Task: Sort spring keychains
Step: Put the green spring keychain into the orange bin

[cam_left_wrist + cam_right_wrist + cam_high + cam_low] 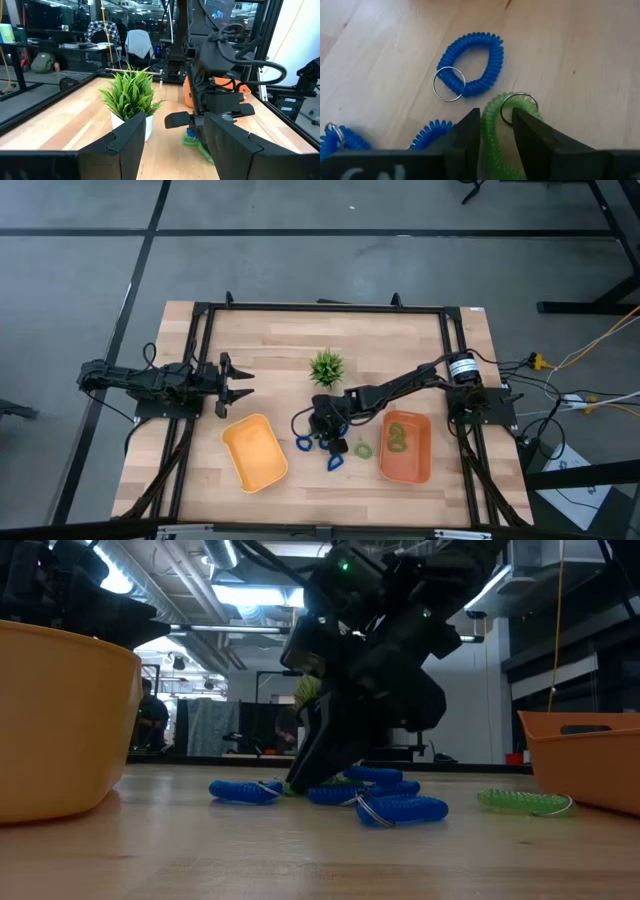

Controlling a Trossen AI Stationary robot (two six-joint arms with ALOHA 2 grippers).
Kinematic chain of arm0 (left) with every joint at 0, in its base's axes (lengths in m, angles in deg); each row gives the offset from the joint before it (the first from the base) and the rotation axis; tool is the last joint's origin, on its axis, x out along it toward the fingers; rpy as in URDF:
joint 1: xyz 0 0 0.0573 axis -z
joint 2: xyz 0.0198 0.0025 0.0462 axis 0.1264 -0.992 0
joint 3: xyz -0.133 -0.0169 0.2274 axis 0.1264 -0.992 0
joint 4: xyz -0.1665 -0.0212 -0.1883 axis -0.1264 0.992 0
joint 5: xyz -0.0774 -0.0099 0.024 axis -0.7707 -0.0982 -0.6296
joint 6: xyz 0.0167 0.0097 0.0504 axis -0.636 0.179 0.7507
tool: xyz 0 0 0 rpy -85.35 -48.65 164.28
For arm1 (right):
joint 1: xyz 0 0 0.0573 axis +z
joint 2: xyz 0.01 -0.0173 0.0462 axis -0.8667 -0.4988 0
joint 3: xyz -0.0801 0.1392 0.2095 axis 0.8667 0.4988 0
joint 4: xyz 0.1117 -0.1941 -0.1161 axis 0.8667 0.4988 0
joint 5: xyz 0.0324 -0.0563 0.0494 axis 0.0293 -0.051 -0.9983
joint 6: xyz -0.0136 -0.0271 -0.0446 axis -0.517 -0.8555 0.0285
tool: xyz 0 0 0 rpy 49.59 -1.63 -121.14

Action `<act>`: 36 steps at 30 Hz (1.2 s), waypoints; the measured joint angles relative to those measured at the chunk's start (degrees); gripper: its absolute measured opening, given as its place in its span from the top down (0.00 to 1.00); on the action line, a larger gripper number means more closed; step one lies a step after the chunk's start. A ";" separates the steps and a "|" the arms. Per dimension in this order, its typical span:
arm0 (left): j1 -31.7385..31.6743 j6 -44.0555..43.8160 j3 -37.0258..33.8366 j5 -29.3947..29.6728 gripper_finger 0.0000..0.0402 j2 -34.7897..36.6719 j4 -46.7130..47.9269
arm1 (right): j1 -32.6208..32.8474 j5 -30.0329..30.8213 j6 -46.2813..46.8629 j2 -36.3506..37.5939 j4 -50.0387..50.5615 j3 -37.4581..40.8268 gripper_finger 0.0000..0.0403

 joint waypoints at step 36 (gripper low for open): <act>0.01 0.00 0.00 0.00 0.51 0.00 0.00 | 0.09 -5.17 -3.80 1.67 5.14 0.27 0.98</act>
